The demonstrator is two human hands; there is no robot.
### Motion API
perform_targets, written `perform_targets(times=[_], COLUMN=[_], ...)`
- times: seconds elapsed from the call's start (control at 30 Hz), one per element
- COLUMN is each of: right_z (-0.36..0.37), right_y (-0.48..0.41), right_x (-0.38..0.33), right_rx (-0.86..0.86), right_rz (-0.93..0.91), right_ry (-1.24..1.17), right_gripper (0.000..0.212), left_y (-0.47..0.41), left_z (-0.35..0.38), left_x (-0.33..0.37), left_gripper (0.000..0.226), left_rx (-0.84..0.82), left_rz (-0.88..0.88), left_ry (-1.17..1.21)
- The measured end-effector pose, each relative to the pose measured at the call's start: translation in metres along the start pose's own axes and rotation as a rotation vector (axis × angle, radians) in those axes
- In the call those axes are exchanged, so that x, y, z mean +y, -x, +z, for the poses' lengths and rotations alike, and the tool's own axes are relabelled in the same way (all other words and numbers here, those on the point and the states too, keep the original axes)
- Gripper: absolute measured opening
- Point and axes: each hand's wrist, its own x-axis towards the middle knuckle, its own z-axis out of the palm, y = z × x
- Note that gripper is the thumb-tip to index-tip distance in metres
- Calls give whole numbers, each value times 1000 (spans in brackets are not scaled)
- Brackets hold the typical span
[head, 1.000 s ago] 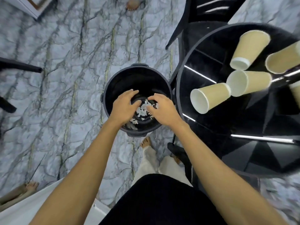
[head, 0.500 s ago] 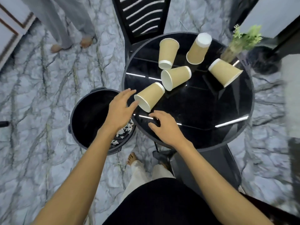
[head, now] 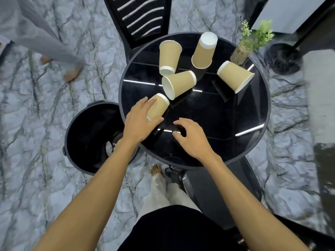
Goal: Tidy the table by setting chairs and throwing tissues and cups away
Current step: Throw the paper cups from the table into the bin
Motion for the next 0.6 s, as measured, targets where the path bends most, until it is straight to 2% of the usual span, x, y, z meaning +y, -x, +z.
perform_targets(times=[0.17,0.27,0.43,0.6], right_z=[-5,-9,-21,-32], right_y=[-10,-17,-39,-81], right_x=[0,-5,-14,-19], right_rx=[34,104,271,294], right_rz=[-4,-33,-149,-190], right_ry=[-7,8,121,276], right_gripper=[39,37,37,46], left_y=[-5,-9,-18,-33], left_z=[3,-4,-21,-31], left_x=[-5,-8,-13,-16], left_gripper=[63,58,58,59], left_rx=[11,58,151,221], left_rz=[11,31,63,32], left_ry=[-8,-94,-123,-69])
